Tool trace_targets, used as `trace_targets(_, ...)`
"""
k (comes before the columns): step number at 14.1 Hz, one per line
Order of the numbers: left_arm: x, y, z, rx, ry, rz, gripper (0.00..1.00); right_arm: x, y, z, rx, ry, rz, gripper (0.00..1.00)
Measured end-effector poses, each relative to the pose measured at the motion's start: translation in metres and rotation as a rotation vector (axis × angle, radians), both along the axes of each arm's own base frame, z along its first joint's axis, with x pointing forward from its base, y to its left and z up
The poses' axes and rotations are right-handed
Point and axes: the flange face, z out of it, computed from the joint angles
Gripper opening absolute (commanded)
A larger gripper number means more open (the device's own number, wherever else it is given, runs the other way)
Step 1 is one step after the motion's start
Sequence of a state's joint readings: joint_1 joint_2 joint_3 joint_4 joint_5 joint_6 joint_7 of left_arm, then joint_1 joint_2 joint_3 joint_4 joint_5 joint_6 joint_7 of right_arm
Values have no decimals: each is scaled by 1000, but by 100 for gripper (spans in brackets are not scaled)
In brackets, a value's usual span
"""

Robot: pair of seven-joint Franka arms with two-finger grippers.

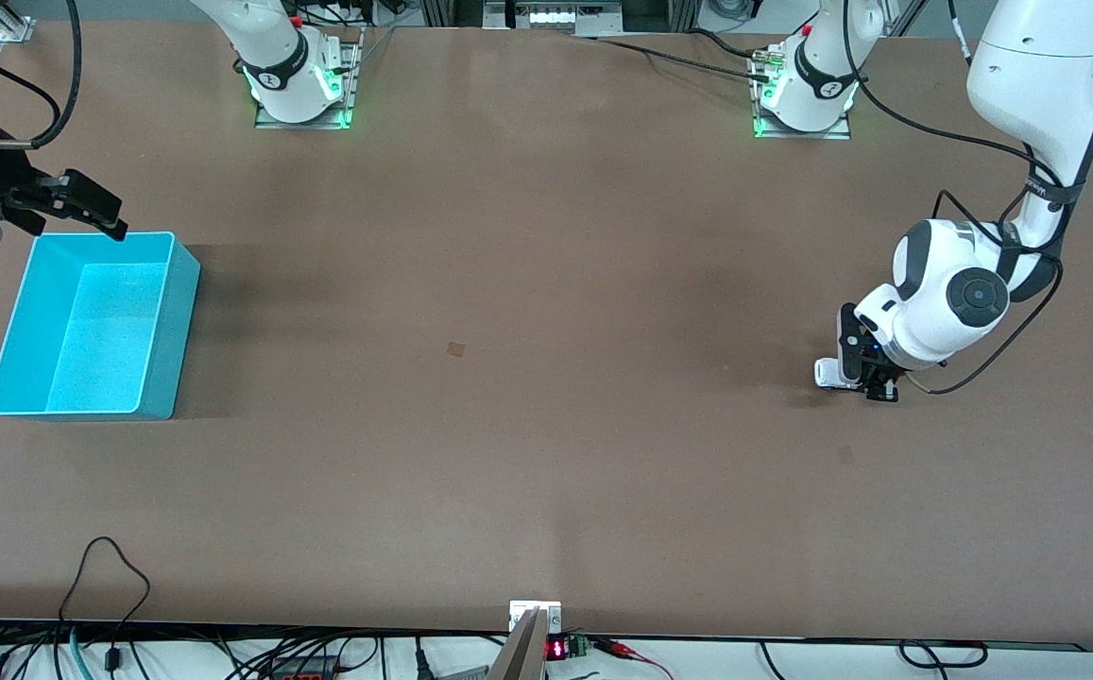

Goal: Wind and store white jeep toy

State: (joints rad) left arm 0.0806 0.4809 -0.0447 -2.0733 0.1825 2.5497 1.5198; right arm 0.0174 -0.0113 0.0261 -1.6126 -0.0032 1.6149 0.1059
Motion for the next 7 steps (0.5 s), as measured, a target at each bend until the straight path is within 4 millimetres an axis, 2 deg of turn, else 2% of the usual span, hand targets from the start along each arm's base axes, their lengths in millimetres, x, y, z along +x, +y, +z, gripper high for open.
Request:
trace_targets(2,1,14,0,1,-1,17,14,0,0,0,0,0,0,100)
trace_targets(7,2,67,0,1,-3,20,14,0,0,0,0,0,0,100)
